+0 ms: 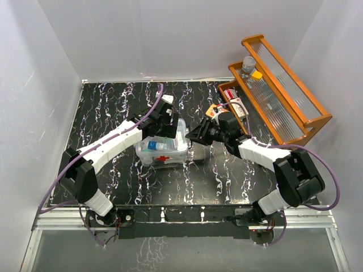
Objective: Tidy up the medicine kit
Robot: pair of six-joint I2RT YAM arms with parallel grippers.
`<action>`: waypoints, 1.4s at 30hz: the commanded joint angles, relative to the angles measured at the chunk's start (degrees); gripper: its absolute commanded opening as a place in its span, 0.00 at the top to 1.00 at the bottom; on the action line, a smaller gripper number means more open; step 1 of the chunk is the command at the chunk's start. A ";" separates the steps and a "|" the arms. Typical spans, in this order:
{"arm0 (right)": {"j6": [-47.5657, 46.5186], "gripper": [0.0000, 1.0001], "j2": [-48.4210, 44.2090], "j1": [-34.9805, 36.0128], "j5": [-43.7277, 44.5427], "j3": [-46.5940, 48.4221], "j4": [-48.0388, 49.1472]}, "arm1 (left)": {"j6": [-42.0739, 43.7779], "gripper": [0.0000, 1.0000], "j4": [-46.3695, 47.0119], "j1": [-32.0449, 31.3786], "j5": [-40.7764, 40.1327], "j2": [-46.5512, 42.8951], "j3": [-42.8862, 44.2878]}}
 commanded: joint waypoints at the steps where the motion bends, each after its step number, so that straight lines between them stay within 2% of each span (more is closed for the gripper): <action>1: -5.48 0.67 -0.53 2.87 5.17 5.24 -5.69 | 0.17 0.29 -6.10 -0.02 1.61 3.26 -2.33; 10: -10.74 0.65 0.41 6.27 12.53 10.50 -15.57 | 0.30 0.30 -6.05 -0.02 1.64 3.64 -2.64; 15: -13.01 0.70 1.32 8.17 18.43 13.74 -22.44 | 0.28 0.30 -6.09 -0.02 1.60 3.69 -3.10; 32: -16.40 0.86 3.07 13.30 28.61 21.10 -32.59 | 0.17 0.30 -5.74 -0.07 1.50 3.82 -3.65; 42: -16.48 0.99 2.68 14.41 27.84 21.97 -32.40 | -0.25 0.30 -5.65 -0.02 1.56 3.76 -3.74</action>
